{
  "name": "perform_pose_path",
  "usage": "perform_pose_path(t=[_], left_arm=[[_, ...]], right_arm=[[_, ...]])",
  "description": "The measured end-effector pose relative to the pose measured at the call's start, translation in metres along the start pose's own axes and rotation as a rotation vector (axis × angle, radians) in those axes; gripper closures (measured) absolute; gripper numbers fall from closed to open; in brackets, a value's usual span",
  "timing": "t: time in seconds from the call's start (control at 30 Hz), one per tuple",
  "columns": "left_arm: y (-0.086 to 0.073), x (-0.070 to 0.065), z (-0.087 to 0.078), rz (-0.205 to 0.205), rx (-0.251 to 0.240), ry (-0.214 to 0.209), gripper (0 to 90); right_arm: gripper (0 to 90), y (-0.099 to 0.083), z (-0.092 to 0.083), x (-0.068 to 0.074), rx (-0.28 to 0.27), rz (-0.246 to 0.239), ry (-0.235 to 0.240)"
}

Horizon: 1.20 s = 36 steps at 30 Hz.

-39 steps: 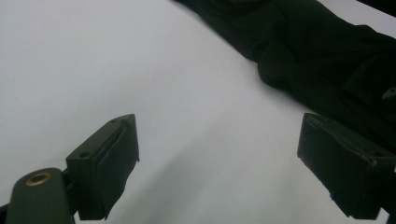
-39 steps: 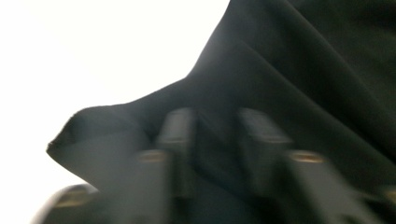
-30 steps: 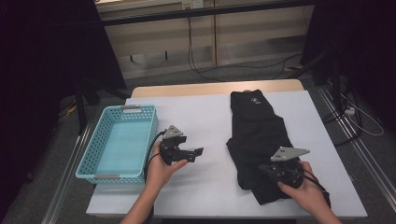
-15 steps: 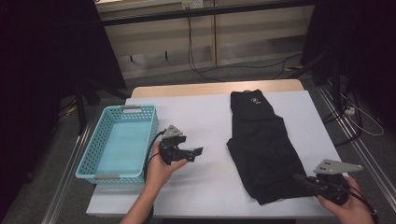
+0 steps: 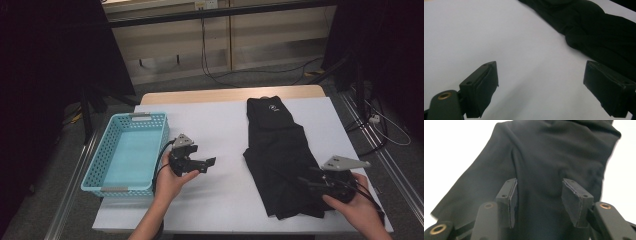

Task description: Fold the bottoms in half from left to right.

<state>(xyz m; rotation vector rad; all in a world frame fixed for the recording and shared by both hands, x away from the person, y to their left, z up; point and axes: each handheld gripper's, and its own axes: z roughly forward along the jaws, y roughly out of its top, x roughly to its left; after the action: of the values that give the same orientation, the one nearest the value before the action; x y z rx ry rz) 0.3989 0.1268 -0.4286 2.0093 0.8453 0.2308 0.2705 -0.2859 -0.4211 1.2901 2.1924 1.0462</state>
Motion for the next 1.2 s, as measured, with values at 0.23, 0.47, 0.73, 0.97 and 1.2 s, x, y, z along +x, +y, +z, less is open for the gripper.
perform_pose_path(t=[0.23, 0.47, 0.73, 0.97, 1.2], left_arm=[[-0.002, 0.001, -0.006, 0.001, -0.007, 0.004, 12.5], [-0.005, 0.001, -0.011, -0.003, -0.004, 0.014, 12.3], [-0.007, 0.0, -0.01, 0.004, 0.006, 0.018, 12.0], [-0.008, 0.0, -0.01, 0.009, 0.011, 0.015, 11.9], [-0.01, 0.001, -0.012, 0.003, 0.013, 0.025, 11.8]], right_arm=[[39.1, 0.029, 0.033, -0.001, -0.008, 0.018, -0.002], [39.4, 0.048, 0.069, -0.01, 0.014, 0.028, -0.031], [38.2, 0.067, 0.107, -0.007, 0.021, 0.043, -0.072], [37.3, 0.09, 0.137, 0.006, -0.008, 0.048, -0.081], [31.9, 0.102, 0.165, 0.009, 0.002, 0.064, -0.11]])
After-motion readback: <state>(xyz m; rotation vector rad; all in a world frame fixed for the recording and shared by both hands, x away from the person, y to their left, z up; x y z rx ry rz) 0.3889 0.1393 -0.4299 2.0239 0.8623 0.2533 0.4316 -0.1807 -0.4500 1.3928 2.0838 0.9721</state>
